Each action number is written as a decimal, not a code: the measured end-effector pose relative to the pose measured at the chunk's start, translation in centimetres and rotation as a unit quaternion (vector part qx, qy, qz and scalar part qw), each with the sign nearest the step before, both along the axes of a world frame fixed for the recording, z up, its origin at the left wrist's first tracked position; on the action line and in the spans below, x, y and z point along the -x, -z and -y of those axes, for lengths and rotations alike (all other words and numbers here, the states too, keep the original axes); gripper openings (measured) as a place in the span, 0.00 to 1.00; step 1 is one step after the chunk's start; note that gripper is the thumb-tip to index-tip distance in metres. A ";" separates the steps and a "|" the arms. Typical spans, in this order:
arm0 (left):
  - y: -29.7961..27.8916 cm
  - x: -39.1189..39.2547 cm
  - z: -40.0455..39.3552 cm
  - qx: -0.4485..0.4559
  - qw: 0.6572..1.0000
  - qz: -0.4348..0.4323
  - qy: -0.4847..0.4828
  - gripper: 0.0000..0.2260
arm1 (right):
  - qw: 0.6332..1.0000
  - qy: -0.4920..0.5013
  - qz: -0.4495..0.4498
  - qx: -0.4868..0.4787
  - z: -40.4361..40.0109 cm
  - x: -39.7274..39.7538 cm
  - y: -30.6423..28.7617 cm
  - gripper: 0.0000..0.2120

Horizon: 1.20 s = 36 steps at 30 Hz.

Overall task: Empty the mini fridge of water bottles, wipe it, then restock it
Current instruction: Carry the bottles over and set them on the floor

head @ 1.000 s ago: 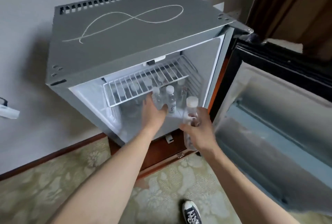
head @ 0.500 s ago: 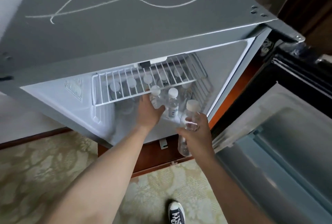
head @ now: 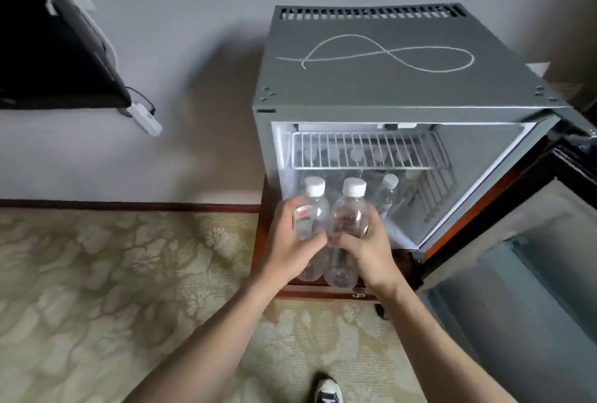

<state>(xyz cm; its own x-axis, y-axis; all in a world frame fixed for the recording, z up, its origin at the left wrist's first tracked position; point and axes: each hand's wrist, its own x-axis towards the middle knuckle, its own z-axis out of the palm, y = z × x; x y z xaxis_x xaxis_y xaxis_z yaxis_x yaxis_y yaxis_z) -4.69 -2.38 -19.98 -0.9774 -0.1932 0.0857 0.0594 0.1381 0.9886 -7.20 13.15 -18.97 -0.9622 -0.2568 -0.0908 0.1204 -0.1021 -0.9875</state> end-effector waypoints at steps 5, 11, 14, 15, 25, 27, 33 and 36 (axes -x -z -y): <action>-4.0 -7.9 7.8 0.011 0.996 -0.062 -0.064 0.22 | 0.997 -0.062 -0.044 0.024 8.9 -4.9 -3.0 0.22; -10.0 -20.5 21.8 0.018 0.966 -0.097 -0.239 0.22 | 0.970 -0.213 -0.067 0.095 25.7 -14.3 -7.9 0.22; -12.4 -27.7 27.9 0.024 0.933 -0.115 -0.341 0.23 | 0.946 -0.296 -0.088 0.103 33.5 -19.8 -10.6 0.22; -12.9 -30.0 29.6 0.029 0.921 -0.115 -0.372 0.23 | 0.935 -0.324 -0.091 0.108 35.8 -21.6 -11.3 0.22; -11.9 -45.8 43.5 0.023 0.816 -0.113 -0.567 0.16 | 0.873 -0.478 -0.063 0.078 54.8 -34.2 -12.0 0.27; -11.4 -47.2 47.1 0.015 0.802 -0.113 -0.586 0.15 | 0.862 -0.495 -0.075 0.082 58.9 -35.2 -11.5 0.24; -12.2 -48.3 59.6 0.039 0.773 -0.120 -0.622 0.13 | 0.818 -0.554 -0.102 0.119 73.2 -35.9 -12.1 0.20; -14.1 -48.1 66.0 0.053 0.763 -0.107 -0.636 0.14 | 0.808 -0.570 -0.105 0.105 80.7 -35.0 -13.5 0.21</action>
